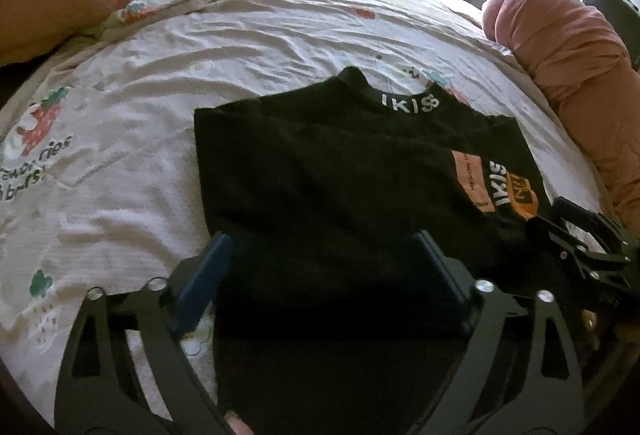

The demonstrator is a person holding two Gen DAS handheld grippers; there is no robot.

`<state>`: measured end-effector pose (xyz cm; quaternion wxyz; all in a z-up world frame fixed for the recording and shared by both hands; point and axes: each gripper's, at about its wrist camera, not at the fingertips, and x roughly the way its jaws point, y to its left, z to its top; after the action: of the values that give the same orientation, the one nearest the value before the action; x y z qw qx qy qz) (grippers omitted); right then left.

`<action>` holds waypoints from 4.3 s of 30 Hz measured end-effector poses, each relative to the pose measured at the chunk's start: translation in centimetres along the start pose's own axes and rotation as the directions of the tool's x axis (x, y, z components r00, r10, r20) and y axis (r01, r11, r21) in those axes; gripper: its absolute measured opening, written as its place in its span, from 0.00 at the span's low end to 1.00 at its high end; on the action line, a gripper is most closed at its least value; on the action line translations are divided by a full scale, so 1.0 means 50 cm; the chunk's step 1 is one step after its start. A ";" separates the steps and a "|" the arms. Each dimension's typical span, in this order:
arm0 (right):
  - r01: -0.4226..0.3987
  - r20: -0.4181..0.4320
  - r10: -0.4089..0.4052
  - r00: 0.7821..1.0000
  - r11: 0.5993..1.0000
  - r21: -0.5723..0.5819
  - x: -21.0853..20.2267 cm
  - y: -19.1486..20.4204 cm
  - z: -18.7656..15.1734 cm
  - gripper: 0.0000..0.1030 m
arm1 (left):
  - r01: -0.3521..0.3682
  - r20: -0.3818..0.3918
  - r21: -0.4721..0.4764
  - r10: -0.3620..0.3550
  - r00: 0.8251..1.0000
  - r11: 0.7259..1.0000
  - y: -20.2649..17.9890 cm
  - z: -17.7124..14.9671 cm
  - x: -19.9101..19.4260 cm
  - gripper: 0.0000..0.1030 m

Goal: Fold small clothes
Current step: 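Move both open tools back toward the shirt hem, then lower both tools to the black shirt hem and grasp it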

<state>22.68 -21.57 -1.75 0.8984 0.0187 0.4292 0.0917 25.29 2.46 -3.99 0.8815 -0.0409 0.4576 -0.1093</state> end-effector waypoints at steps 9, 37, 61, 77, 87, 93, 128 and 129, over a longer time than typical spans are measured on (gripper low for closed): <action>0.011 0.046 -0.010 0.999 1.000 -0.011 -0.046 0.001 -0.002 0.92 | -0.028 0.044 0.008 0.027 0.999 1.000 -0.017 -0.007 -0.044 0.91; 0.008 0.066 -0.006 0.998 0.999 -0.031 -0.155 -0.045 -0.081 0.93 | -0.098 0.083 0.094 0.090 0.992 0.991 -0.069 -0.107 -0.147 0.91; 0.002 0.020 -0.002 1.000 0.999 -0.032 -0.215 -0.085 -0.178 0.93 | -0.115 0.028 -0.003 0.115 0.993 0.993 -0.009 -0.215 -0.204 0.91; 0.002 -0.029 -0.003 1.000 0.999 -0.045 -0.249 -0.106 -0.235 0.93 | -0.087 -0.016 -0.062 0.086 0.996 0.994 0.022 -0.282 -0.252 0.91; -0.006 -0.053 0.003 0.999 0.998 -0.057 -0.269 -0.114 -0.274 0.93 | 0.034 -0.111 -0.128 -0.049 0.993 0.991 0.044 -0.342 -0.265 0.91; -0.007 -0.048 0.004 0.999 0.998 -0.061 -0.284 -0.120 -0.286 0.93 | 0.075 -0.162 -0.145 -0.099 0.982 0.987 0.045 -0.377 -0.263 0.82; -0.137 -0.184 0.149 0.971 0.988 0.076 -0.319 -0.231 -0.391 0.09 | 0.094 -0.224 -0.221 -0.144 0.964 0.971 0.054 -0.405 -0.223 0.57; -0.154 -0.167 0.165 0.972 0.985 0.073 -0.327 -0.228 -0.385 0.09 | 0.098 -0.222 -0.228 -0.150 0.964 0.969 0.056 -0.406 -0.224 0.57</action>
<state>-0.57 -36.57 -2.61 0.8465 0.0720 0.5050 0.1520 2.94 8.34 -7.28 0.8022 -0.1513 0.5653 -0.1185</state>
